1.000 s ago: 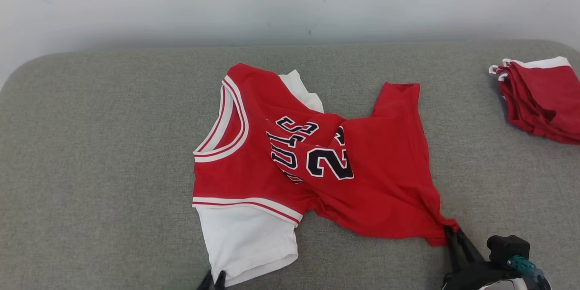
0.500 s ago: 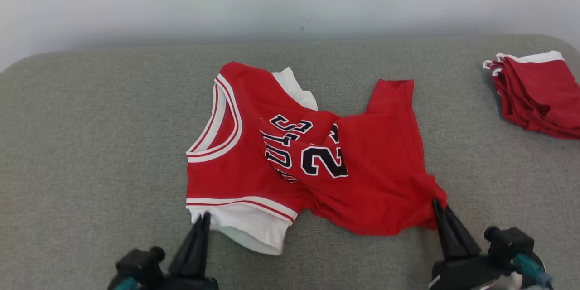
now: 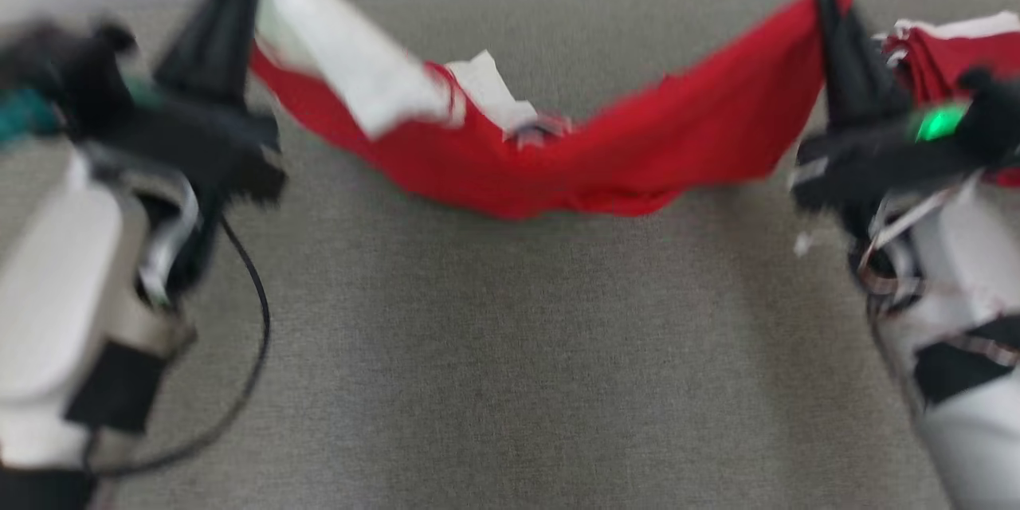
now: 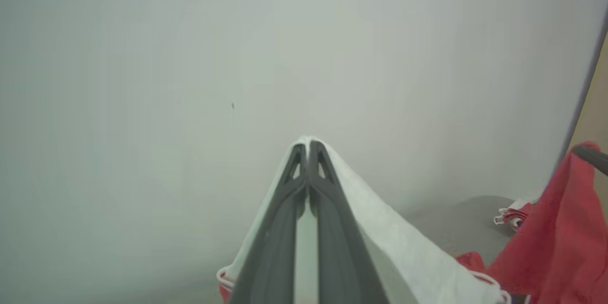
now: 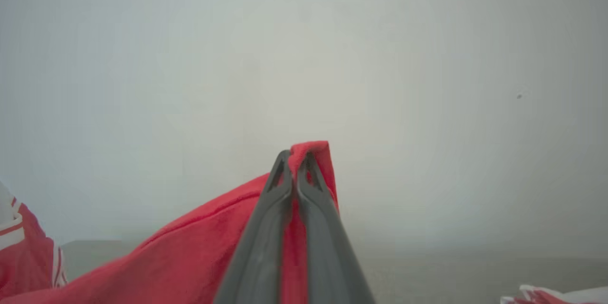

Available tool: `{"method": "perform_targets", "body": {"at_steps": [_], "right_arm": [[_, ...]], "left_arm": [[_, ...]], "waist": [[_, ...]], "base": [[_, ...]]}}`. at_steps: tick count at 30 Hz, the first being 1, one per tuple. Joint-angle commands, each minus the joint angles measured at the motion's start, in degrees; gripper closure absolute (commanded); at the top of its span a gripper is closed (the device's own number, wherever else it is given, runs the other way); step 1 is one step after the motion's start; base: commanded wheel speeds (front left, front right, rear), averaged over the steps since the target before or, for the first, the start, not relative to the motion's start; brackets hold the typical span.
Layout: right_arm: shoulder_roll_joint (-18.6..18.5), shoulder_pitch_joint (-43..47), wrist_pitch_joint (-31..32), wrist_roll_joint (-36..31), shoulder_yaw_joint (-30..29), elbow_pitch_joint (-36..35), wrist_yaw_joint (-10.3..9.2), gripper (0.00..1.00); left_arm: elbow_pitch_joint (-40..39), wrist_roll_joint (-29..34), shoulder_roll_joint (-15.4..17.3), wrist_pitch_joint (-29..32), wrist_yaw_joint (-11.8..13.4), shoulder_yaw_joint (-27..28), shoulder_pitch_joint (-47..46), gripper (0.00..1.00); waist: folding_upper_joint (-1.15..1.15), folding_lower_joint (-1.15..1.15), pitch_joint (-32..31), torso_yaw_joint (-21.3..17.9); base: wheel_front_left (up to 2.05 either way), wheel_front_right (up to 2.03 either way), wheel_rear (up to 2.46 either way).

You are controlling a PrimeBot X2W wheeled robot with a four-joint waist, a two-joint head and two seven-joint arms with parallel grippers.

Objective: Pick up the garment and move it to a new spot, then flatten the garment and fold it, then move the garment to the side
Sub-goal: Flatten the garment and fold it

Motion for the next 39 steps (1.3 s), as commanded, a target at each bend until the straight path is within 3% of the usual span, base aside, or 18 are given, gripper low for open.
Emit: {"method": "perform_targets", "body": {"at_steps": [1,6,10,19,30,39], "right_arm": [[-0.54,-4.58,0.69,0.98,-0.5,0.93,-0.16,1.0],[-1.56,-22.72,4.24,4.22,-2.37,4.58,-0.16,1.0],[-2.38,-33.11,6.32,4.47,-2.57,7.96,-0.16,1.0],[-1.92,-60.35,6.38,0.81,-2.04,21.42,-0.16,1.0],[-1.99,-76.62,5.63,-4.39,-2.31,34.7,-0.16,1.0],[-0.77,-81.56,3.37,-6.28,-1.84,41.94,-0.16,1.0]], "left_arm": [[0.79,-1.36,0.84,1.19,0.06,-0.65,-5.1,1.0],[5.42,-4.31,2.28,5.9,0.06,-2.35,-25.54,1.0],[10.17,-5.69,1.35,6.95,0.08,-2.25,-36.58,1.0],[24.73,-3.71,0.55,4.76,0.08,-5.86,-64.73,1.0],[38.31,-1.99,-2.59,2.54,0.08,-10.49,-84.18,1.0],[44.04,-3.93,-4.26,1.23,0.09,-14.58,-88.19,1.0]], "waist": [[-0.01,-0.01,7.72,-1.11],[-0.01,-0.01,16.05,-1.28],[-0.01,-0.01,19.83,-1.26],[-0.01,-0.01,24.97,-1.97],[-0.01,-0.01,24.5,-1.34],[-0.01,-0.01,25.48,-1.85]], "base": [[0.0,0.0,0.0],[0.0,0.0,0.0],[0.0,0.0,0.0],[0.0,0.0,0.0],[0.0,0.0,0.0],[0.0,0.0,0.0]]}}
